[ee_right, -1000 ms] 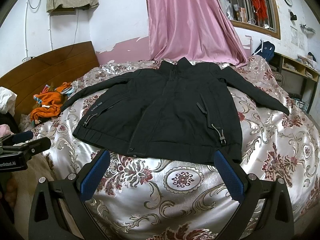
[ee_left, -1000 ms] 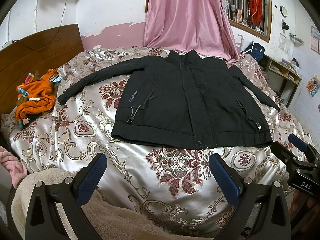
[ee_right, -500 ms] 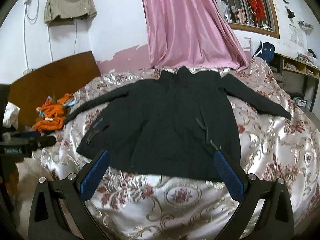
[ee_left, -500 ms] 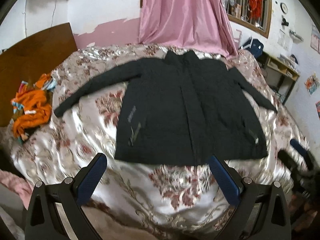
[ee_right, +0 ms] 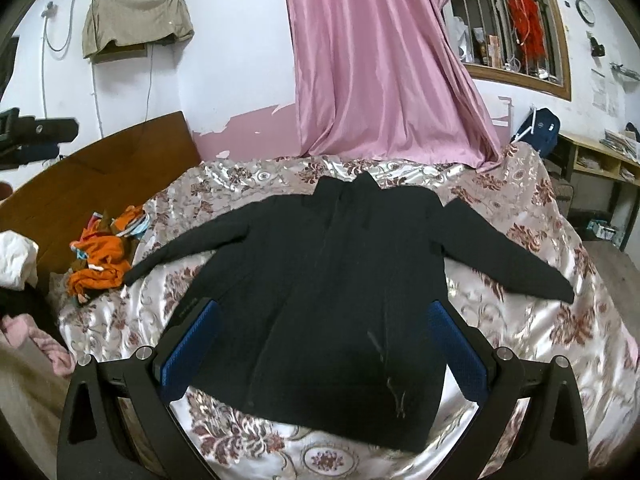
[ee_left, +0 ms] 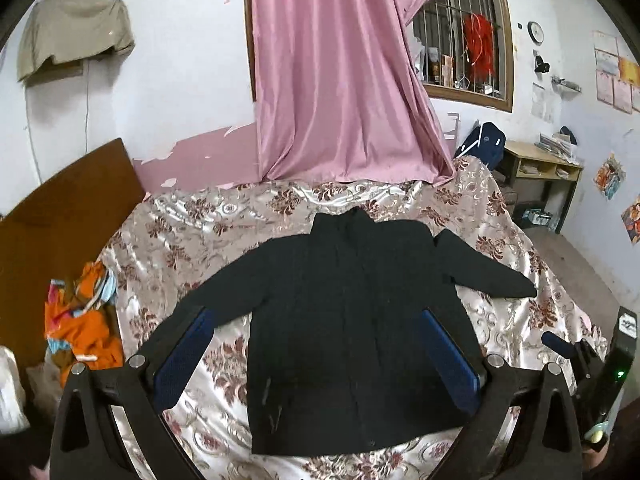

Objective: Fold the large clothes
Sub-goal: 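Lower both tools toward the jacket's hem and sleeves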

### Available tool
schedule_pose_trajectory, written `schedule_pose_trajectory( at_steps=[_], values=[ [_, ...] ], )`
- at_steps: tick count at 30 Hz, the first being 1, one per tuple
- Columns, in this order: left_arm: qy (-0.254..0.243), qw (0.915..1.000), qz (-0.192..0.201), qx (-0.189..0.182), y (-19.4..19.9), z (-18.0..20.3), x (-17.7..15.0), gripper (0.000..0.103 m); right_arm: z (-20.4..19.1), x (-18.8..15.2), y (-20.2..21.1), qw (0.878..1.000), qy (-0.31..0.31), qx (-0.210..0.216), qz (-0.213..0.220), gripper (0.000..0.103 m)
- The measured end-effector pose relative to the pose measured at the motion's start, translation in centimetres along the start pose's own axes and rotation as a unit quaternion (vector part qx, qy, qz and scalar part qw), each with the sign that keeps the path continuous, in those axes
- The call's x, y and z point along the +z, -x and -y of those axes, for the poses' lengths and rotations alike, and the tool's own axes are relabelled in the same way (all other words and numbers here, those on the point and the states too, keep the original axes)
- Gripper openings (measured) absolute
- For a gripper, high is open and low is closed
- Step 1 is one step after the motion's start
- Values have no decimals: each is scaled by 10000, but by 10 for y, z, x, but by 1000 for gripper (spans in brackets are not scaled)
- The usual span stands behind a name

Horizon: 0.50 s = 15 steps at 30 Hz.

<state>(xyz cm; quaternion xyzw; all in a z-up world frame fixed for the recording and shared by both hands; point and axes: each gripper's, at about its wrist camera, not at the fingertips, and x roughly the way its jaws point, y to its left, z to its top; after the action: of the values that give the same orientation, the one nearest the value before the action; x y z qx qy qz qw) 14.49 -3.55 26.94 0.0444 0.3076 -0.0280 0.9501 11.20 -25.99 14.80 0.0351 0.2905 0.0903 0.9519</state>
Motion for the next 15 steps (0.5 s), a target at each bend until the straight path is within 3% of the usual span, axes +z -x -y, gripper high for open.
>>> schedule_pose_trajectory(
  at_steps=[6,15],
  values=[
    [60,9991,-351,-250,-35,10,37,103,-2,68,-3,9999,139,-98,-15,102],
    [359,9977,-508,-262,-90,0,55,103,10,142,-27,9991,217,-255,-255,102]
  ],
)
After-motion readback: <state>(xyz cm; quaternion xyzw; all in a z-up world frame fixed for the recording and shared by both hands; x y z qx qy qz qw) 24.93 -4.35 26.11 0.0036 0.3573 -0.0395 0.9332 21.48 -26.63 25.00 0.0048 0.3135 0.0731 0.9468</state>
